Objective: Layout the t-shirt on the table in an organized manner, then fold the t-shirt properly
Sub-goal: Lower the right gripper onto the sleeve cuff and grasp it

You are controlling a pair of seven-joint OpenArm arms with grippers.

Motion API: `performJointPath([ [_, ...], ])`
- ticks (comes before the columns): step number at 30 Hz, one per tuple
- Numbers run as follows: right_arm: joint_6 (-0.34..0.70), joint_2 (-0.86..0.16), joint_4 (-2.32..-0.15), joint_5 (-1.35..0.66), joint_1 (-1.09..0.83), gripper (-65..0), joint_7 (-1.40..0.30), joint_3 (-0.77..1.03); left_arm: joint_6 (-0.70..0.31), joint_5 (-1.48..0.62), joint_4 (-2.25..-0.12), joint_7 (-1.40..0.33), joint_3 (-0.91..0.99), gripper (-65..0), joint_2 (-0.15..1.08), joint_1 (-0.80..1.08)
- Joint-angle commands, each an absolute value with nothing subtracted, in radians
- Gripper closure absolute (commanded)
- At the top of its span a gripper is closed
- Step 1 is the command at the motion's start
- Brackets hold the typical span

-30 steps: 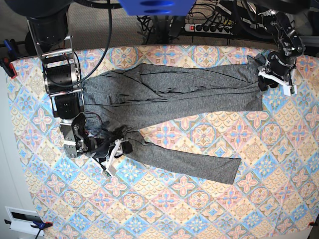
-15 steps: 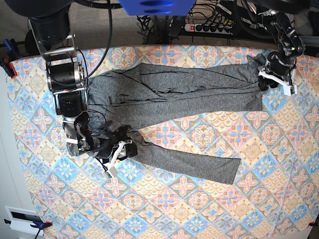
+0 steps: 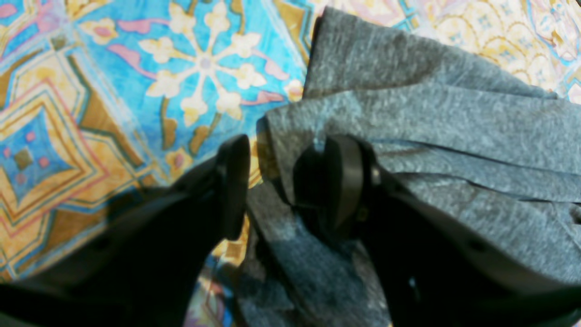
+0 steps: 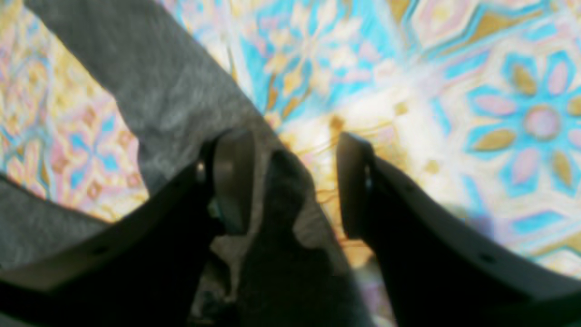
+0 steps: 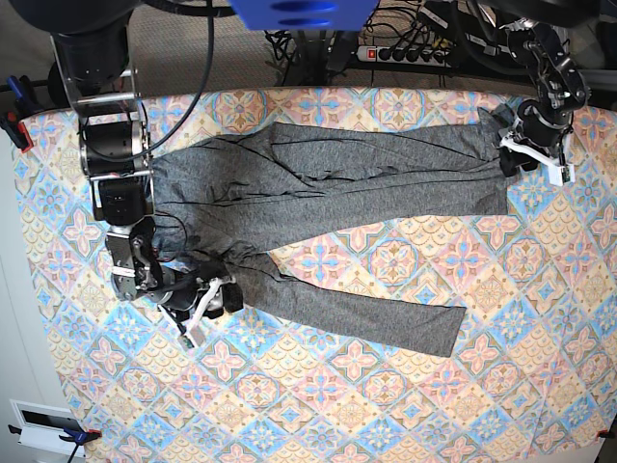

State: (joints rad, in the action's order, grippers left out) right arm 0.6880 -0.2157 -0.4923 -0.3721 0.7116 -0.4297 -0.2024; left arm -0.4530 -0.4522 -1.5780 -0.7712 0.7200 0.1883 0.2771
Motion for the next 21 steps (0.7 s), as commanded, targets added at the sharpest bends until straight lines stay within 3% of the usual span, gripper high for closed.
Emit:
performJointPath([
  [1,0.698,-0.214,-0.507,-0.39,0.748,-27.7,-0.403,-0.213,-0.456,-0.469,-1.595,-0.754,0.727,-26.3,0.205,0.275],
  [13,0.698,-0.188,-0.507,-0.39,0.707,-27.7,-0.403,-0.363,-0.456,-0.469,-1.595,-0.754,0.727,-26.3,0.205,0.275],
  [21,0.698,-0.189,-0.512,-0.392,0.707,-27.7,-0.384,-0.191,-0.456,-0.469,-1.595,-0.754,0.727,-26.3,0.205,0.277],
])
